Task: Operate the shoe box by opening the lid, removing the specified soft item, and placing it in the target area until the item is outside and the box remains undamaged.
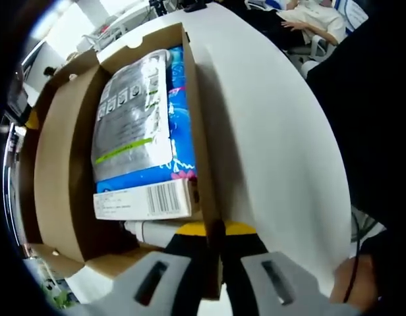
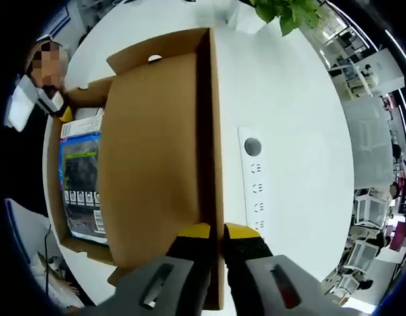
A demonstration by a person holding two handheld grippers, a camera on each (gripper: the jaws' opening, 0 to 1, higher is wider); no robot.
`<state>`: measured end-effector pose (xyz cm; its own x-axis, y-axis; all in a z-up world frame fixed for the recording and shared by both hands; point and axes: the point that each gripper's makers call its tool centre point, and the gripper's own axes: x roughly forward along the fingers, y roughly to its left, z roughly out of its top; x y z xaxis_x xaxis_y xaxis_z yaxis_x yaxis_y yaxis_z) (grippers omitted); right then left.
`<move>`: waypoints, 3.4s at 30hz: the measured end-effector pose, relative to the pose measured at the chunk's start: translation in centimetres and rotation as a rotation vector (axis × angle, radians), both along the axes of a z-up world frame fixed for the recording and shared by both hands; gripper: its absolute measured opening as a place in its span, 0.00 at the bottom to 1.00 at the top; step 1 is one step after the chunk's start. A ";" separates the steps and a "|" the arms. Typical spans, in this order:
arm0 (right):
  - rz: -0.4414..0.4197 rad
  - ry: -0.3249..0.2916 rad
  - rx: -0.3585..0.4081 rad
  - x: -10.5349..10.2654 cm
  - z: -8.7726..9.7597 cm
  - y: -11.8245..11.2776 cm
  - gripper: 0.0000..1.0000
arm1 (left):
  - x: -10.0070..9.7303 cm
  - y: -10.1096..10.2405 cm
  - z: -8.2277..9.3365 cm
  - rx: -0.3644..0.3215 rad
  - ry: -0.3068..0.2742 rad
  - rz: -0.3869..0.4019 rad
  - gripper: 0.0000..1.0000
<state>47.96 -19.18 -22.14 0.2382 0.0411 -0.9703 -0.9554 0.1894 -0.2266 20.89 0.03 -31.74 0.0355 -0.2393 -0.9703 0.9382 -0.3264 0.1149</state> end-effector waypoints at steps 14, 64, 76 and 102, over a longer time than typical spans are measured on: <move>-0.063 0.017 -0.003 0.5 -1.6 -0.3 0.09 | 0.0 -0.1 0.1 -0.006 0.011 0.006 0.05; -0.043 0.028 -0.029 1.0 -4.7 -0.4 0.14 | 0.1 -0.1 -0.3 0.003 0.016 0.004 0.05; -0.015 -0.014 -0.008 -0.4 -3.2 0.1 0.21 | 0.0 -0.2 -0.5 0.010 0.019 -0.002 0.05; 0.093 -0.096 0.010 -13.4 3.6 0.8 0.22 | -0.1 -0.2 -0.8 0.028 0.015 0.001 0.04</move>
<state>34.54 -18.39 -18.56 0.3244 0.0773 -0.9427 -0.9431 0.1033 -0.3161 20.79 -0.15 -32.52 0.0212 -0.2117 -0.9771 0.9401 -0.3285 0.0915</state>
